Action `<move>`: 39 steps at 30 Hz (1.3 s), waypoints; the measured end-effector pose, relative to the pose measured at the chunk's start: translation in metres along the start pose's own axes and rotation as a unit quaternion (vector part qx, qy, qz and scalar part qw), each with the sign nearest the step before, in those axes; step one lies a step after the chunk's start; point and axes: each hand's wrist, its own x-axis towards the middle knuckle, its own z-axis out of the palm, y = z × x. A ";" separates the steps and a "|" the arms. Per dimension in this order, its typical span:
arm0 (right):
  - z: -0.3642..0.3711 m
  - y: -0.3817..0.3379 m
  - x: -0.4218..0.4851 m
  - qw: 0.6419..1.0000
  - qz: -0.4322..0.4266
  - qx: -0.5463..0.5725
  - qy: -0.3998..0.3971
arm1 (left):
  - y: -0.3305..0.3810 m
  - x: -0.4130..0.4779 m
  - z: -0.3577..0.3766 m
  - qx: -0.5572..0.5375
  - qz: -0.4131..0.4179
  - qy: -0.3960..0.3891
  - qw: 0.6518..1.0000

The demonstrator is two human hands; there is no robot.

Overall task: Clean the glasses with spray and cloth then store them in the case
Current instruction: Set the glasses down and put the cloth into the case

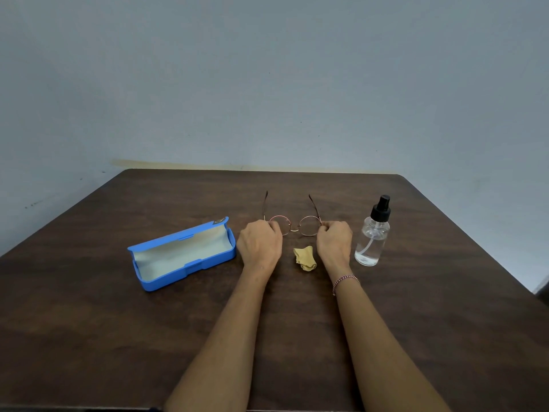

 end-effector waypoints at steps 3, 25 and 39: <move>-0.002 -0.002 -0.004 1.000 -0.003 0.001 0.001 | 0.000 -0.002 -0.001 -0.013 0.000 0.004 1.000; -0.020 -0.004 -0.066 0.979 -0.183 -0.084 -0.027 | 0.011 -0.052 -0.028 -0.139 -0.025 -0.024 0.990; -0.041 0.005 -0.084 0.994 -0.059 0.061 -0.071 | 0.019 -0.083 -0.044 -0.396 -0.121 -0.133 0.900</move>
